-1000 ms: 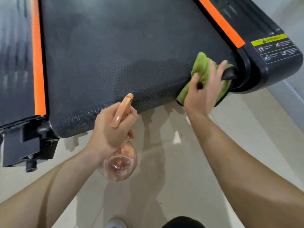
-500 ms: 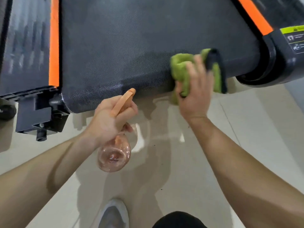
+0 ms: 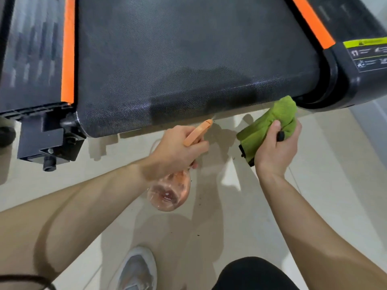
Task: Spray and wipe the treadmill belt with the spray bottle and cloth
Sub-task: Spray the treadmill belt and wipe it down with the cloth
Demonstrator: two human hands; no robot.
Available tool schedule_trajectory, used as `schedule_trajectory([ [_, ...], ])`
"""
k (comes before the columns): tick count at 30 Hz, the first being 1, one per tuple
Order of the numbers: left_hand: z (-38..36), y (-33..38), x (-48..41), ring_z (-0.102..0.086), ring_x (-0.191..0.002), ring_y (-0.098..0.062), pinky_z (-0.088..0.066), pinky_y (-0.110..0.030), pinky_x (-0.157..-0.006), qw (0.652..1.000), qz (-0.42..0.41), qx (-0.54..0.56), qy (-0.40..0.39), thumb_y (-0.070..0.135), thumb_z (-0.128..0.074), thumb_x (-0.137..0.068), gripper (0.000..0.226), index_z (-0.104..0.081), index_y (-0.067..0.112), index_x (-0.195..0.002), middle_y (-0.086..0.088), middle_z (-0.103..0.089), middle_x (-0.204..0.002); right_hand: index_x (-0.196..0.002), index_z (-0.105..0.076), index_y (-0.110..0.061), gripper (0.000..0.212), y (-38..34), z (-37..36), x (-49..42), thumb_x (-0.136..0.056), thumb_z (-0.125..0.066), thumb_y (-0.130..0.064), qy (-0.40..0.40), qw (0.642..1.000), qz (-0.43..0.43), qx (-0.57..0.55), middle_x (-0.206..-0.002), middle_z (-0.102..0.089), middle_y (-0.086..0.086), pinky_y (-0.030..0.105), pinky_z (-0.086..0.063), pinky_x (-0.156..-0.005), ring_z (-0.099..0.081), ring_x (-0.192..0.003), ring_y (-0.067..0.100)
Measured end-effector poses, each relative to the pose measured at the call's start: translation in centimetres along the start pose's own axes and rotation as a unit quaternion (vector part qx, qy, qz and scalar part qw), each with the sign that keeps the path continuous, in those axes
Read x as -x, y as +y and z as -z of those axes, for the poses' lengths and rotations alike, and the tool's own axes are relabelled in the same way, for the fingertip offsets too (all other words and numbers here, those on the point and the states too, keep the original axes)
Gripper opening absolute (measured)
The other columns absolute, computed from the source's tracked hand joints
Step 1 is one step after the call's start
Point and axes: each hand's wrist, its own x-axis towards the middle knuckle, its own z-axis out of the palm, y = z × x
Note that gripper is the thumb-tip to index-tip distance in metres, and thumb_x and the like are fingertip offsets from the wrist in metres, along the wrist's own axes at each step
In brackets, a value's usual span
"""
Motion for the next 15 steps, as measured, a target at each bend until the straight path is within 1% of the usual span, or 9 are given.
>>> schedule_trajectory([
  [2, 0.3, -0.3, 0.4, -0.071, -0.051, -0.022, -0.053, -0.030, -0.049, 1.000, 0.001, 0.011, -0.002, 0.017, -0.069, -0.089, 0.016, -0.063, 0.010, -0.076, -0.014, -0.070, -0.074, -0.132, -0.055, -0.015, 0.040, -0.5, 0.0, 0.1, -0.099, -0.047, -0.037, -0.007, 1.000, 0.005, -0.004, -0.116, -0.069, 0.004, 0.034, -0.051, -0.096, -0.066, -0.106, 0.018],
  [4, 0.9, -1.0, 1.3, -0.066, -0.050, -0.022, -0.058, -0.042, -0.052, 0.999, 0.008, 0.033, 0.008, 0.018, -0.071, -0.087, 0.017, -0.062, 0.012, -0.073, -0.024, -0.066, -0.079, -0.132, -0.055, -0.018, 0.038, -1.4, -0.3, 0.1, -0.099, -0.047, -0.035, -0.009, 1.000, 0.013, -0.016, -0.117, -0.069, 0.002, 0.032, -0.052, -0.096, -0.066, -0.106, 0.017],
  [5, 1.2, -1.4, 1.9, -0.064, -0.048, -0.022, -0.058, -0.045, -0.052, 0.999, 0.021, 0.034, 0.024, 0.020, -0.070, -0.084, 0.018, -0.060, 0.015, -0.068, -0.022, -0.062, -0.072, -0.132, -0.056, -0.020, 0.036, -1.8, -0.6, 0.2, -0.100, -0.048, -0.034, -0.013, 0.999, 0.014, -0.025, -0.118, -0.069, 0.000, 0.029, -0.052, -0.095, -0.066, -0.107, 0.015],
  [6, 1.6, -1.9, 2.5, -0.065, -0.045, -0.023, -0.054, -0.043, -0.049, 0.998, 0.037, 0.026, 0.042, 0.021, -0.069, -0.081, 0.019, -0.059, 0.018, -0.065, -0.014, -0.059, -0.065, -0.131, -0.055, -0.024, 0.032, -2.2, -1.0, 0.3, -0.100, -0.048, -0.032, -0.018, 0.999, 0.016, -0.034, -0.118, -0.069, -0.002, 0.027, -0.052, -0.095, -0.065, -0.108, 0.013],
  [8, 2.5, -2.8, 3.6, -0.069, -0.045, -0.025, -0.047, -0.029, -0.044, 0.996, 0.056, 0.005, 0.073, 0.018, -0.069, -0.085, 0.024, -0.059, 0.021, -0.063, -0.001, -0.059, -0.058, -0.130, -0.053, -0.030, 0.028, -2.9, -1.8, 0.8, -0.102, -0.048, -0.030, -0.032, 0.998, 0.027, -0.047, -0.119, -0.068, -0.003, 0.029, -0.052, -0.096, -0.065, -0.108, 0.013],
  [9, 3.0, -3.2, 4.1, -0.069, -0.046, -0.025, -0.046, -0.026, -0.044, 0.995, 0.058, 0.006, 0.081, 0.015, -0.069, -0.087, 0.025, -0.061, 0.021, -0.064, 0.002, -0.060, -0.057, -0.130, -0.053, -0.028, 0.028, -3.3, -2.2, 1.2, -0.102, -0.048, -0.030, -0.040, 0.997, 0.036, -0.051, -0.119, -0.068, -0.002, 0.032, -0.052, -0.096, -0.064, -0.108, 0.014],
  [12, 4.4, -4.1, 5.3, -0.067, -0.047, -0.020, -0.053, -0.032, -0.047, 0.993, 0.052, 0.033, 0.104, 0.015, -0.070, -0.088, 0.019, -0.066, 0.019, -0.069, 0.010, -0.062, -0.057, -0.134, -0.053, -0.018, 0.032, -4.0, -3.5, 2.4, -0.104, -0.047, -0.026, -0.057, 0.995, 0.067, -0.057, -0.121, -0.065, 0.002, 0.031, -0.052, -0.094, -0.062, -0.108, 0.014],
  [13, 4.8, -4.2, 5.6, -0.067, -0.047, -0.020, -0.054, -0.035, -0.048, 0.992, 0.049, 0.041, 0.109, 0.018, -0.069, -0.086, 0.017, -0.066, 0.019, -0.070, 0.010, -0.061, -0.057, -0.134, -0.053, -0.017, 0.032, -4.3, -3.9, 2.8, -0.104, -0.047, -0.025, -0.058, 0.993, 0.078, -0.060, -0.122, -0.065, 0.004, 0.031, -0.051, -0.094, -0.062, -0.108, 0.014],
  [15, 5.5, -4.3, 6.1, -0.069, -0.047, -0.022, -0.051, -0.033, -0.047, 0.992, 0.042, 0.035, 0.114, 0.021, -0.068, -0.084, 0.016, -0.064, 0.019, -0.068, 0.009, -0.060, -0.056, -0.133, -0.052, -0.019, 0.030, -4.6, -4.6, 3.5, -0.104, -0.047, -0.024, -0.059, 0.991, 0.100, -0.066, -0.123, -0.064, 0.008, 0.035, -0.050, -0.097, -0.061, -0.110, 0.018],
])
